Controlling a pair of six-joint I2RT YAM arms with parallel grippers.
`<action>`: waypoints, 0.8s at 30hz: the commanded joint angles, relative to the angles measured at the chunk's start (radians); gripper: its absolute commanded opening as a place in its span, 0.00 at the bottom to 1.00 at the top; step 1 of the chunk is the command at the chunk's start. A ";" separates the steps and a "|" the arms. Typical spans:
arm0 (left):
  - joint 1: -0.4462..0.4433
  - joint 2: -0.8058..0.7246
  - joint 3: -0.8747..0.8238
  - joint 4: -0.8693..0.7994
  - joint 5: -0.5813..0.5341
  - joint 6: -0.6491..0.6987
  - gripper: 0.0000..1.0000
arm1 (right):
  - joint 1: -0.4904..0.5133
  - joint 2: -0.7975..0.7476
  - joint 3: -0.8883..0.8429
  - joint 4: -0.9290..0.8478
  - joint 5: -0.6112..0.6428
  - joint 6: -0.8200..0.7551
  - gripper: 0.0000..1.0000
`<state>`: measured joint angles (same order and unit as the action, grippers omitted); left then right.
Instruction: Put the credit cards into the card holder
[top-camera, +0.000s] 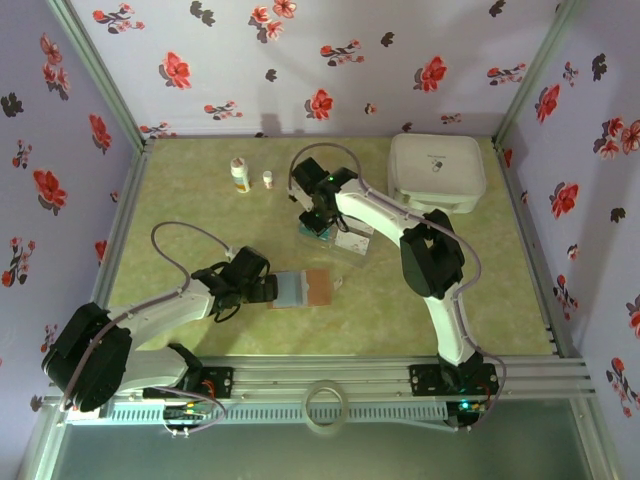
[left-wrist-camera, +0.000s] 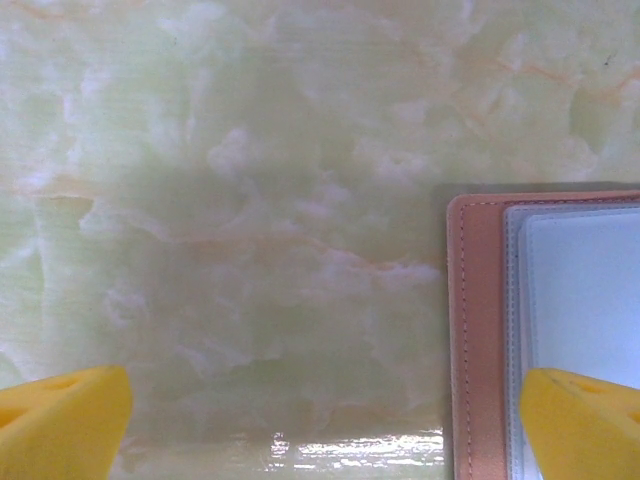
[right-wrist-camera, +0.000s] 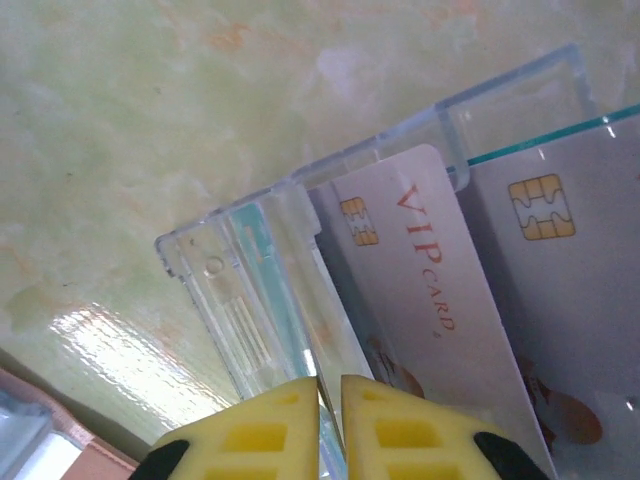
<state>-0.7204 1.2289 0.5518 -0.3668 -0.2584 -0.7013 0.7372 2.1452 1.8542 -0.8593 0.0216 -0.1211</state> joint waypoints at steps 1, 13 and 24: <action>-0.007 -0.019 -0.018 0.004 -0.018 -0.012 1.00 | -0.002 0.019 0.032 -0.018 -0.055 -0.057 0.10; -0.008 -0.044 -0.017 -0.014 -0.021 -0.004 1.00 | -0.019 0.012 0.123 -0.108 -0.103 -0.144 0.00; -0.007 -0.058 0.026 -0.051 -0.036 0.053 1.00 | -0.019 -0.163 0.034 -0.043 -0.203 -0.042 0.00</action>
<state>-0.7204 1.1957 0.5446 -0.3851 -0.2657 -0.6884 0.7242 2.0853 1.9293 -0.9321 -0.1246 -0.2161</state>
